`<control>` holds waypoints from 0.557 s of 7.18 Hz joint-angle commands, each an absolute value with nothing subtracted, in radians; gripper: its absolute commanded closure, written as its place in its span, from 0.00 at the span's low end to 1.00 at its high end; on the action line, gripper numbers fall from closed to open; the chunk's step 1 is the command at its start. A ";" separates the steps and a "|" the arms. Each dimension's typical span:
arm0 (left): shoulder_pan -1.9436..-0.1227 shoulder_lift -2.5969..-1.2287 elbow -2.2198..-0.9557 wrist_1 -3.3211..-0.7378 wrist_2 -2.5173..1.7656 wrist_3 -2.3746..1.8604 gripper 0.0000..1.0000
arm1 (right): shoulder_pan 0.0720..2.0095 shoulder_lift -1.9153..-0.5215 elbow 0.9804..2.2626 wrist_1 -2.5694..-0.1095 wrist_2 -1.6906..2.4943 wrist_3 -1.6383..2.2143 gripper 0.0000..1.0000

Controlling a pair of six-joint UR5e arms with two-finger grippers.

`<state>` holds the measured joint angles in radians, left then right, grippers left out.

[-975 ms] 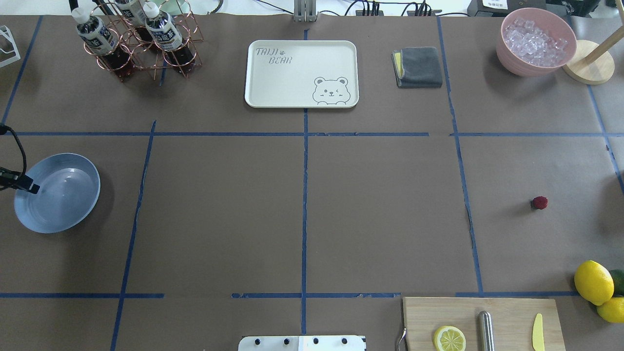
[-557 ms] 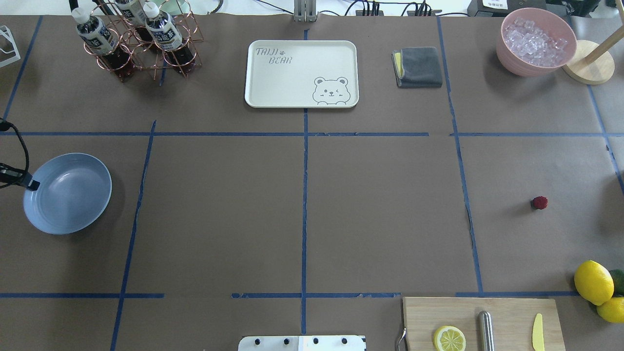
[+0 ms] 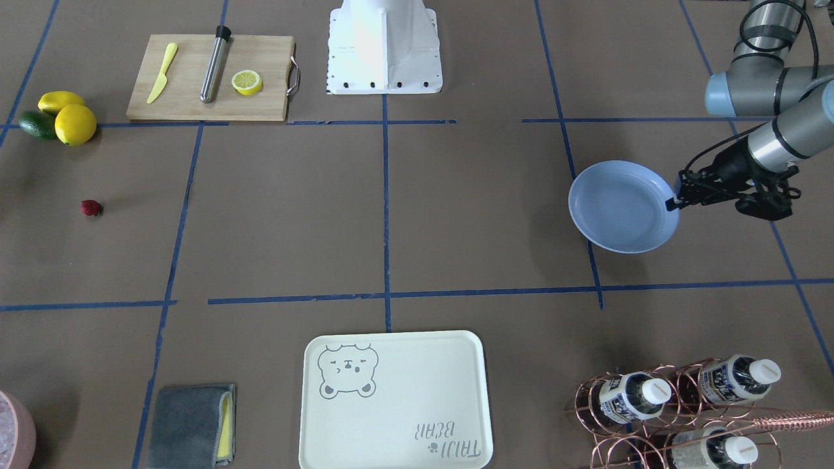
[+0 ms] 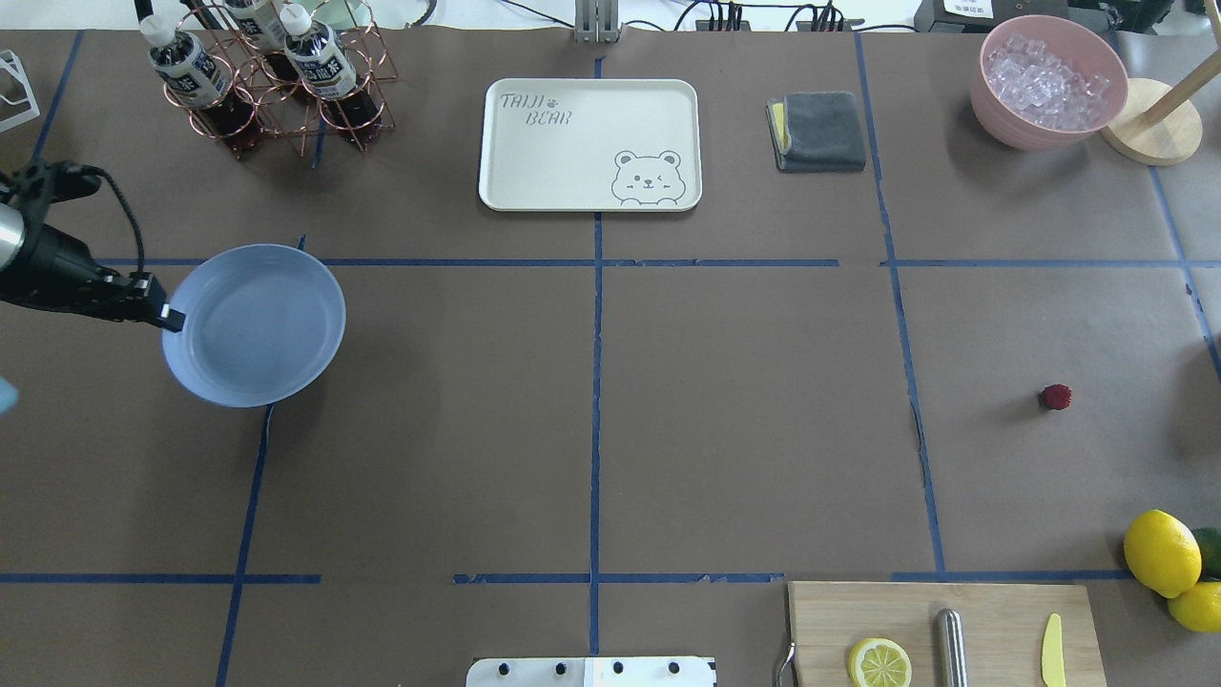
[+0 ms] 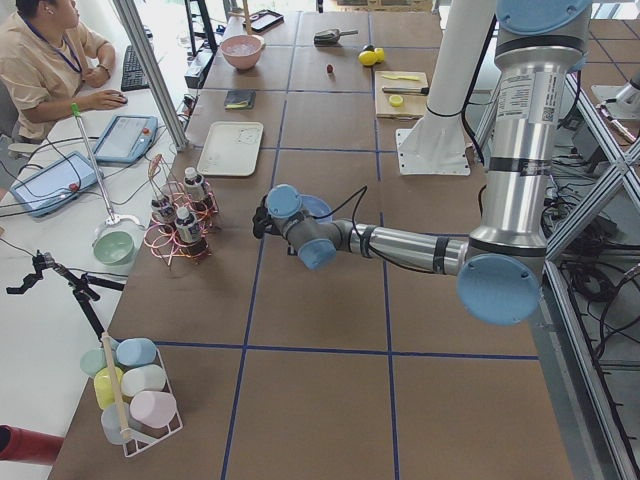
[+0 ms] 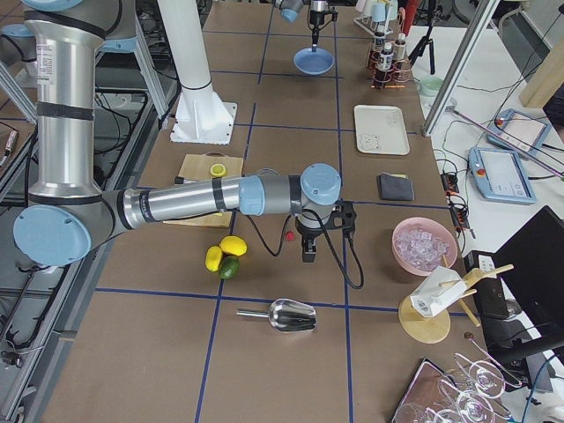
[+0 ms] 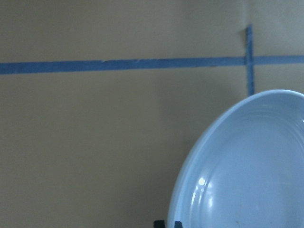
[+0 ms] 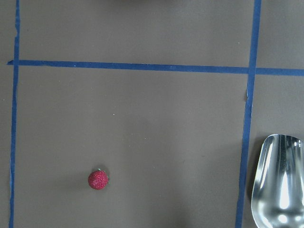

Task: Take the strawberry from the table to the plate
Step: 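Slide the light blue plate with the left gripper toward the table center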

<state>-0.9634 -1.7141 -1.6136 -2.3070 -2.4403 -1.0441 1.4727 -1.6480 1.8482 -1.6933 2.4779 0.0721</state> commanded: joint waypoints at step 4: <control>-0.547 -2.110 -1.546 -2.292 -2.135 -1.509 1.00 | 1.466 -1.644 1.856 -1.692 2.480 0.074 0.00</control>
<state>-0.6168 -2.0489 -1.5630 -2.2947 -2.2306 -1.4817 1.4675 -1.6454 1.8490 -1.6922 2.4793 0.0714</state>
